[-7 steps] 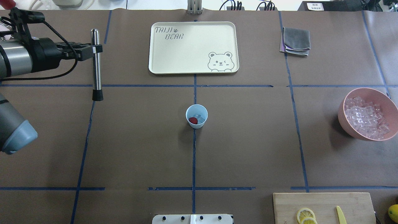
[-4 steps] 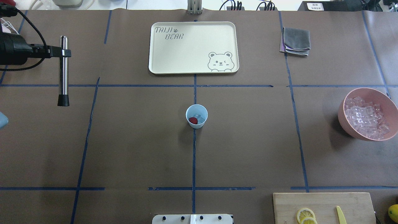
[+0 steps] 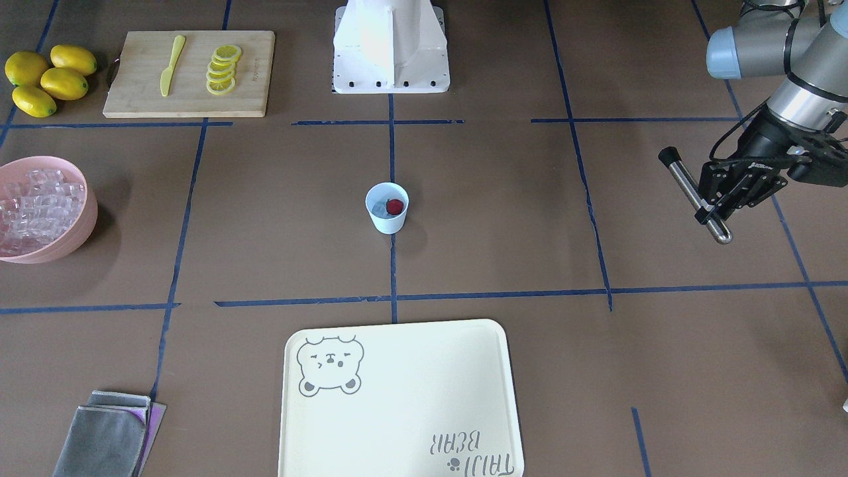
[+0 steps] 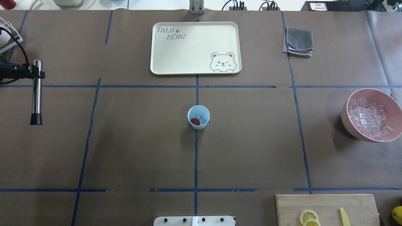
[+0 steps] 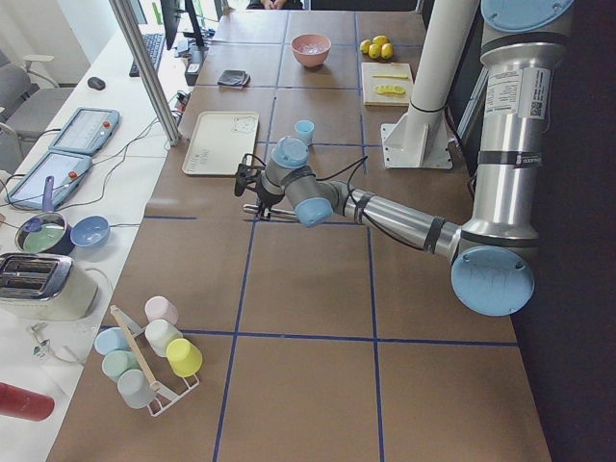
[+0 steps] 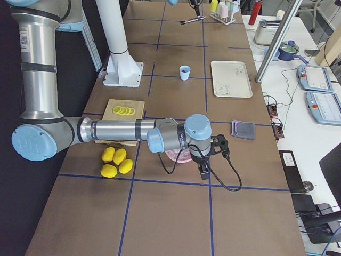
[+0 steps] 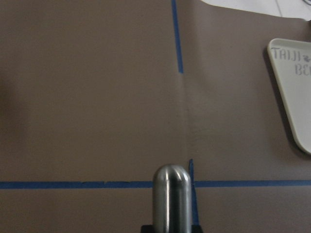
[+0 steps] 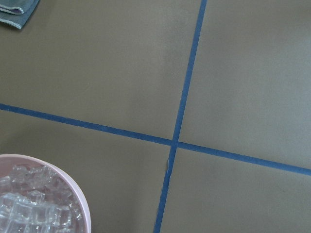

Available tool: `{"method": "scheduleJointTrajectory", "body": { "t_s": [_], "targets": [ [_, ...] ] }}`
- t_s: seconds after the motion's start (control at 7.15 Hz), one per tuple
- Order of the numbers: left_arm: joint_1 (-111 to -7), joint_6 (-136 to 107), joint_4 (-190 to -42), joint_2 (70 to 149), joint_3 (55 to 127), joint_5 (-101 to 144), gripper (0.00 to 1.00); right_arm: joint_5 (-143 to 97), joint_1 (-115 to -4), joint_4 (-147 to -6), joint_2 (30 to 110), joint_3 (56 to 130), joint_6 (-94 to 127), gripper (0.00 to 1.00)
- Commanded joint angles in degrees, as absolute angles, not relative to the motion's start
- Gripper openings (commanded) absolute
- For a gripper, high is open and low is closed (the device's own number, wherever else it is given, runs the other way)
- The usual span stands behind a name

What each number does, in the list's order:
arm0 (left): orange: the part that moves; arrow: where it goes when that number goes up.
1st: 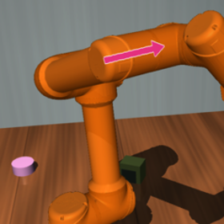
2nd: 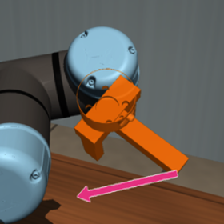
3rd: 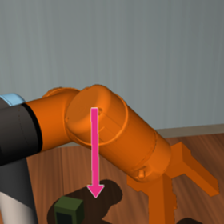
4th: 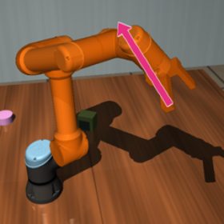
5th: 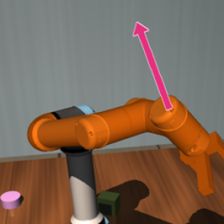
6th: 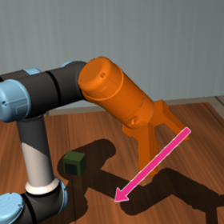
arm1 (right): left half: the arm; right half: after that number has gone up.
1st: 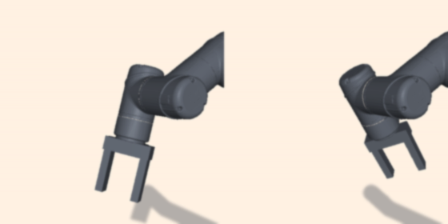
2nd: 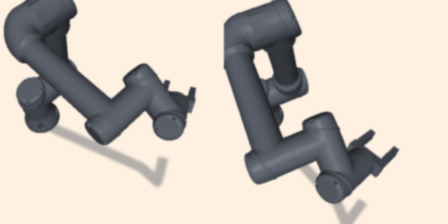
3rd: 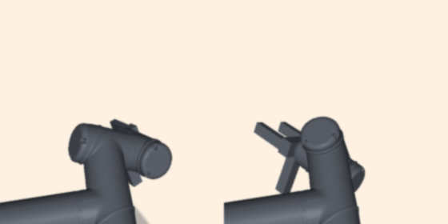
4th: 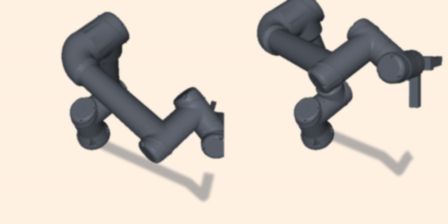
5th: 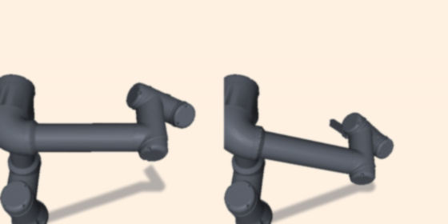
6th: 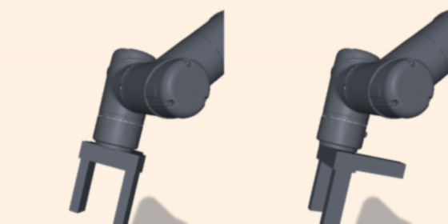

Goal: Mash ice and strawberries in cup

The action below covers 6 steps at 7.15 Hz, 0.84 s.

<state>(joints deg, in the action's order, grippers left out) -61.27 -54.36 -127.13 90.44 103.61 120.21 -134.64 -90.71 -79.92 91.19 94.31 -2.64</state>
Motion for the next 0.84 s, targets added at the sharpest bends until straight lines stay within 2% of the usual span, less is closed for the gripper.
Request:
{"method": "scheduleJointTrajectory", "body": {
  "t_s": [0.0, 0.7],
  "targets": [
    [-61.4, -45.8, -125.4, 87.1, 101.2, 120.0, 0.0, -133.9, -90.6, -79.8, 91.2, 94.1, -2.6, 1.0],
    [-61.4, -34.5, -124.3, 87.0, 87.4, 115.7, 0.0, -134.0, -90.6, -79.6, 91.2, 94.7, -1.1, 1.0]
  ]
}}
